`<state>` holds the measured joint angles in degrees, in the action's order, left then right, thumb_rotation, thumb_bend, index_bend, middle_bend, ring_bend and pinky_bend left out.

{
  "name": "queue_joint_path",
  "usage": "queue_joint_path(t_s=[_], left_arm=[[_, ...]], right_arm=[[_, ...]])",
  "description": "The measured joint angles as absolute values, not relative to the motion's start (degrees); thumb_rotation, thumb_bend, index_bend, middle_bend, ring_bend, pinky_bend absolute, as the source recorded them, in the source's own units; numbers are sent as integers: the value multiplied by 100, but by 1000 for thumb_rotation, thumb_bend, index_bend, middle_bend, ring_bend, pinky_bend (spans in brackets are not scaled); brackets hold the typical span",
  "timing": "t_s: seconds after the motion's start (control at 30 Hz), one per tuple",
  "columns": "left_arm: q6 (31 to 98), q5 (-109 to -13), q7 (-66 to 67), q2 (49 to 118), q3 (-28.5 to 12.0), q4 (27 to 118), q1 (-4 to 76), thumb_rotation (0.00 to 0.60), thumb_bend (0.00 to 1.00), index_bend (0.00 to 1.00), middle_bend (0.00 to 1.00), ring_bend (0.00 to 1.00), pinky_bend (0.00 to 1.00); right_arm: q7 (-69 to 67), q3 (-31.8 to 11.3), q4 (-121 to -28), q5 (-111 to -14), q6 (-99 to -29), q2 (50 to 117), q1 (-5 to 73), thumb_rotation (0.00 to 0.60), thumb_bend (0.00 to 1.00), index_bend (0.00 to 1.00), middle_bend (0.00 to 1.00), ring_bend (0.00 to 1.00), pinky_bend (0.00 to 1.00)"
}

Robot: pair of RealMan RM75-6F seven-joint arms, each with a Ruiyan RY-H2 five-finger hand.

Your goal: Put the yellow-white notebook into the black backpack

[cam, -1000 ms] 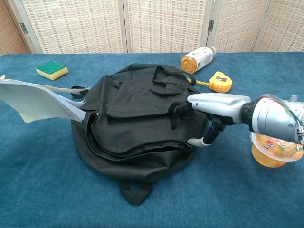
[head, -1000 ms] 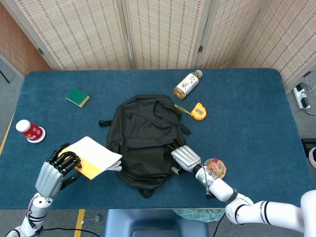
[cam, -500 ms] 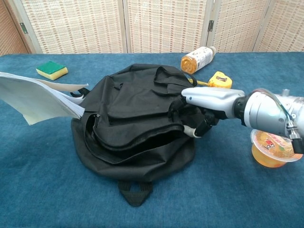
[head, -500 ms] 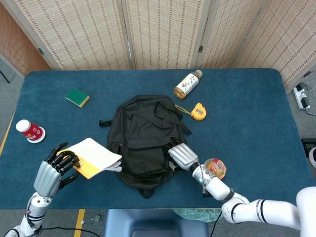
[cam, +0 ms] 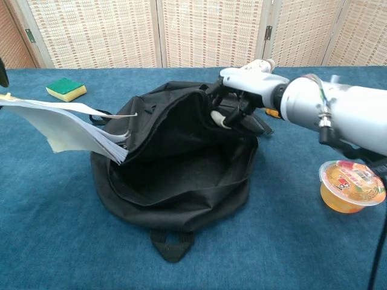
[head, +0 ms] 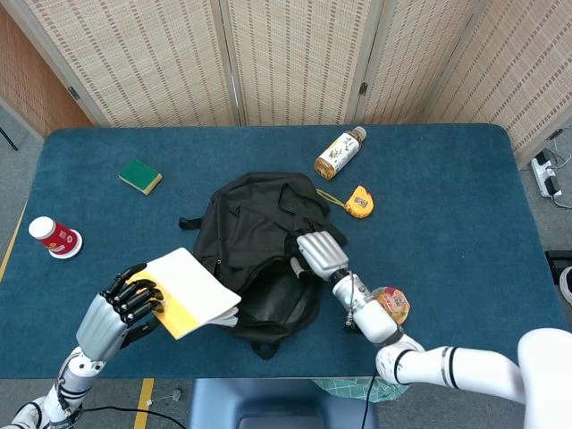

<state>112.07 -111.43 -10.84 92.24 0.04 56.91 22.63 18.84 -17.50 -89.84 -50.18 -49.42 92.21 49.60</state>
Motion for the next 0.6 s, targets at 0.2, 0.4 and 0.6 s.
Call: queue_joint_path(t_s=[0.2,0.4,0.6], left_arm=[[11043,-11520,-856,9256,-7,6012,2651,600,475,744,566,445,265],[10875,-11761,-655,9315,-49,6382,2948,600,475,743,584,468,298],[10584,-11887,-534,9430,-120,6581,3246,600,475,744,631,517,396]], right_arm=[[2036,-2231,-8700,-4071,-5151,9594,5367,600,626,767,333,241,12],[2004,-2757,-8325,-3377,-5356,9938,5742,600,626,766,333,240,12],[1824,-2981,-8180,-3162,-5437,10047,5921,600,635,765,333,241,13]])
